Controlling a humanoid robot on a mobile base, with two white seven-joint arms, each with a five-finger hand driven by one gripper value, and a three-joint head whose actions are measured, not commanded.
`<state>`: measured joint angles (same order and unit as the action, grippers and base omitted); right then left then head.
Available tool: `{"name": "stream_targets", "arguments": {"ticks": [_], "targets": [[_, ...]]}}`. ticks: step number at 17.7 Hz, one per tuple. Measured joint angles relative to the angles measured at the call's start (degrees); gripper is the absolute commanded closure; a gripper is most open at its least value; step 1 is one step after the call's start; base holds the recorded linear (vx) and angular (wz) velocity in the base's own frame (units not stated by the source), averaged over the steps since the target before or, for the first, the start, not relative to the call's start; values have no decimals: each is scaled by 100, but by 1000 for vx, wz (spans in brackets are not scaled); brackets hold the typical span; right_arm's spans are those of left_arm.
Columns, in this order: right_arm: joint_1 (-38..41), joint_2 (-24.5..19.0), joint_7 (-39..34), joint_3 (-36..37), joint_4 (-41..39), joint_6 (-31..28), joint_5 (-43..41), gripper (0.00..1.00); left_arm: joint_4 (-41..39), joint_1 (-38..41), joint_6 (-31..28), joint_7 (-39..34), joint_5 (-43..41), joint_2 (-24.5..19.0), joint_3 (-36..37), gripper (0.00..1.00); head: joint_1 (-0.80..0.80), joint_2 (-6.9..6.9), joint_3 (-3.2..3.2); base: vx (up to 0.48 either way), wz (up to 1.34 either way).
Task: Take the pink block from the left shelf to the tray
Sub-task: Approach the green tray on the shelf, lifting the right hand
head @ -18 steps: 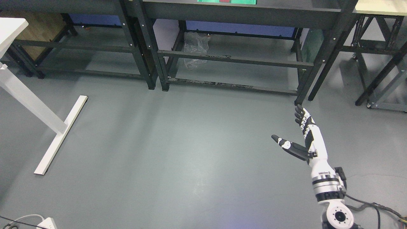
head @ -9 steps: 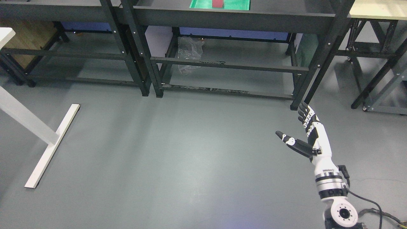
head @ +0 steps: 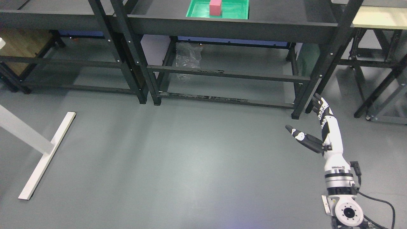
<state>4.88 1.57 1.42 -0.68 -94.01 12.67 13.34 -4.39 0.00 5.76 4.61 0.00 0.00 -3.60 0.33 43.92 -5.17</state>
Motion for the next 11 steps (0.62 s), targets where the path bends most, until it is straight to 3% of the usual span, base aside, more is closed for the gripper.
{"name": "stream_targets", "arguments": {"ticks": [4, 11], "targets": [[33, -19, 419, 22, -33, 235, 606, 0, 0, 0, 0, 0, 0, 0, 0, 0, 0, 0, 0, 95, 333], [52, -91, 528, -6, -84, 235, 1740, 0, 0, 0, 0, 0, 0, 0, 0, 0, 0, 0, 0, 114, 236]]}}
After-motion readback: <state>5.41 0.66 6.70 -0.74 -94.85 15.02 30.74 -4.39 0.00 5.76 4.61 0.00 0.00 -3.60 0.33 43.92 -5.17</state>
